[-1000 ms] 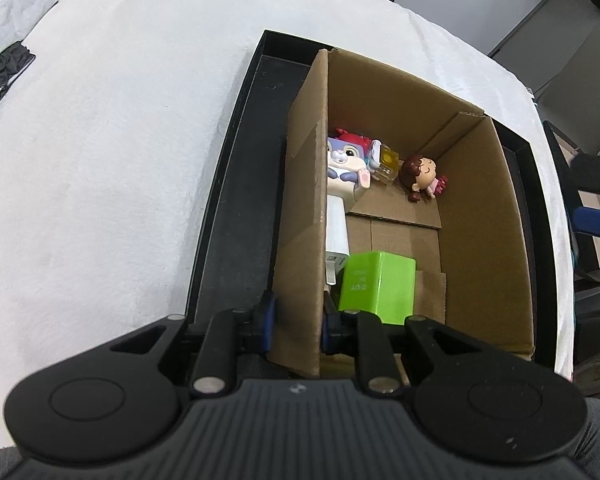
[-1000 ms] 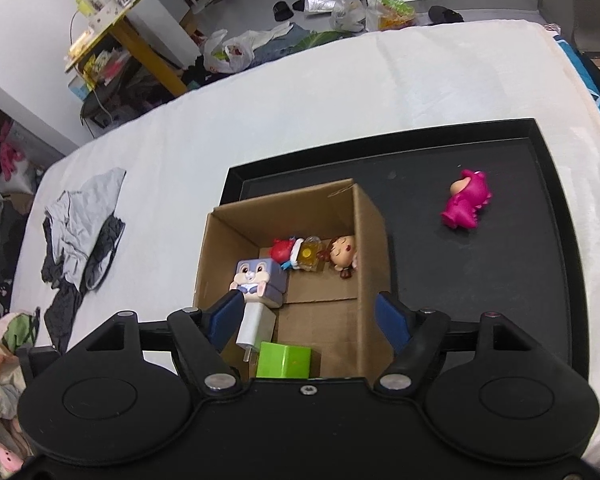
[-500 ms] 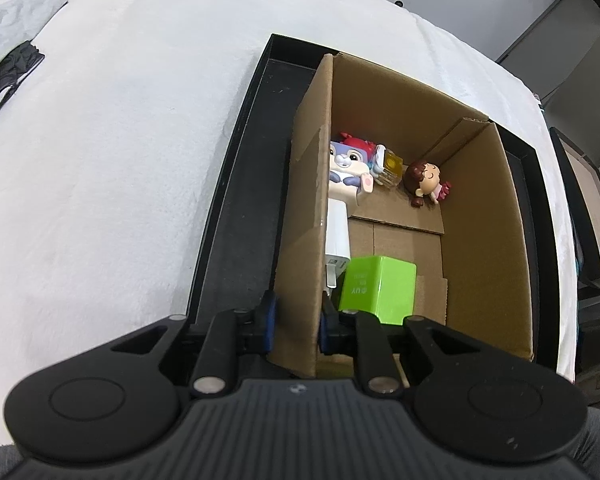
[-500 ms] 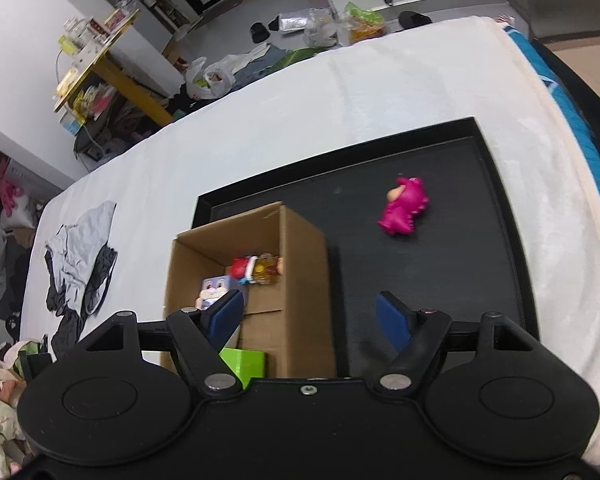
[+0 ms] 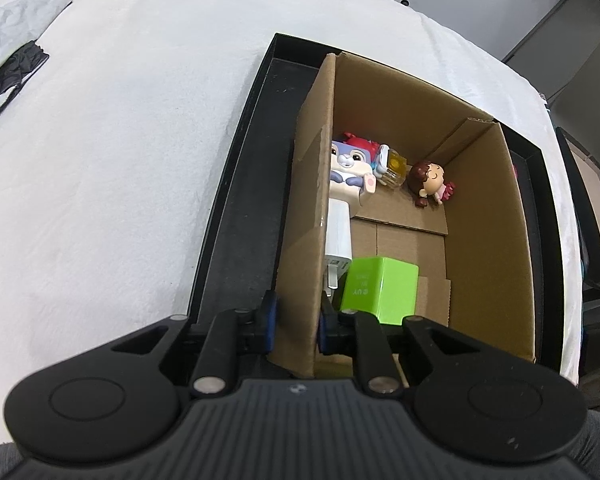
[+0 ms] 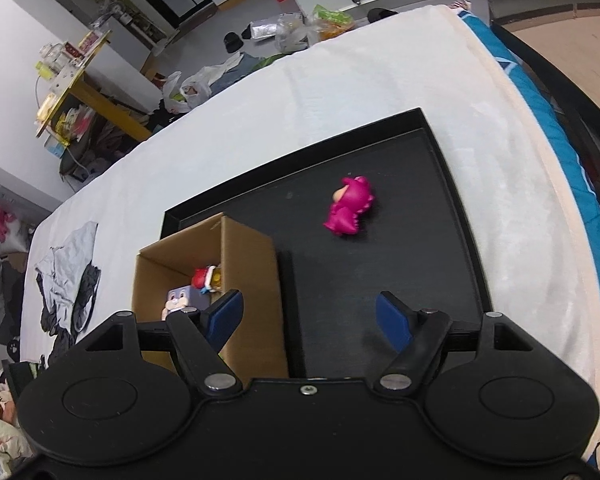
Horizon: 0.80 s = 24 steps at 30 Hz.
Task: Organize rigid objects
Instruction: 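Move the right gripper back toward the pink figure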
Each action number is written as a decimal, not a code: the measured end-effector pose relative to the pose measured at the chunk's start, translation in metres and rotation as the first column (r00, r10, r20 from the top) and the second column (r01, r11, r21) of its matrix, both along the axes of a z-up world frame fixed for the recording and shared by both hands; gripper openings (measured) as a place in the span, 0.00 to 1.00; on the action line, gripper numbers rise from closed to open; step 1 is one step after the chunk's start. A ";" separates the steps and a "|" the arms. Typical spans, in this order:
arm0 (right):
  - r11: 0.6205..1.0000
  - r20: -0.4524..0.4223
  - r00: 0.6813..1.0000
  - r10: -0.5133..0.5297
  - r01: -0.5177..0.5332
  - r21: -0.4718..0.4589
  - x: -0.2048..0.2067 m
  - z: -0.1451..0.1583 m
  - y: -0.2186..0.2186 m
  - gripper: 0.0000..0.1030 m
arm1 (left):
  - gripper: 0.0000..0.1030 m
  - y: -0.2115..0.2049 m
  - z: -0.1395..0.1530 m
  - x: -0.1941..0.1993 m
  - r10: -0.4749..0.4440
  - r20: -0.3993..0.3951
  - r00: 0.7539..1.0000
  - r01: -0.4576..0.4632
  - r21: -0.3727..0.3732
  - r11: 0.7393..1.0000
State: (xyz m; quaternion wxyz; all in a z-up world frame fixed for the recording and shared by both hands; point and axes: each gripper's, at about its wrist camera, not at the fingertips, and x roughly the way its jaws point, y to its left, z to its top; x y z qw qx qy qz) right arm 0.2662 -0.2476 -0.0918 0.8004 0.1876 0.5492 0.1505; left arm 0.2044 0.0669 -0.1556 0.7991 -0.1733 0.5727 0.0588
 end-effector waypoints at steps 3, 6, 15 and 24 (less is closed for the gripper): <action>1.000 -0.006 1.000 -0.018 0.018 -0.001 0.003 -0.005 -0.005 0.77 | 0.17 -0.001 0.000 0.001 0.003 -0.004 1.000 -0.003 0.005 1.000; 0.999 -0.013 0.999 -0.035 0.035 0.005 0.007 -0.011 -0.009 0.78 | 0.17 -0.002 -0.001 0.002 0.002 -0.010 1.000 -0.002 0.013 1.000; 0.998 -0.039 0.997 -0.059 0.060 0.007 0.028 -0.030 -0.013 0.79 | 0.17 -0.004 -0.005 0.009 0.001 -0.034 0.999 0.000 0.030 1.000; 0.997 -0.078 0.995 -0.069 0.071 0.021 0.059 -0.055 -0.003 0.79 | 0.17 -0.006 -0.011 0.016 0.000 -0.059 0.998 0.002 0.022 1.000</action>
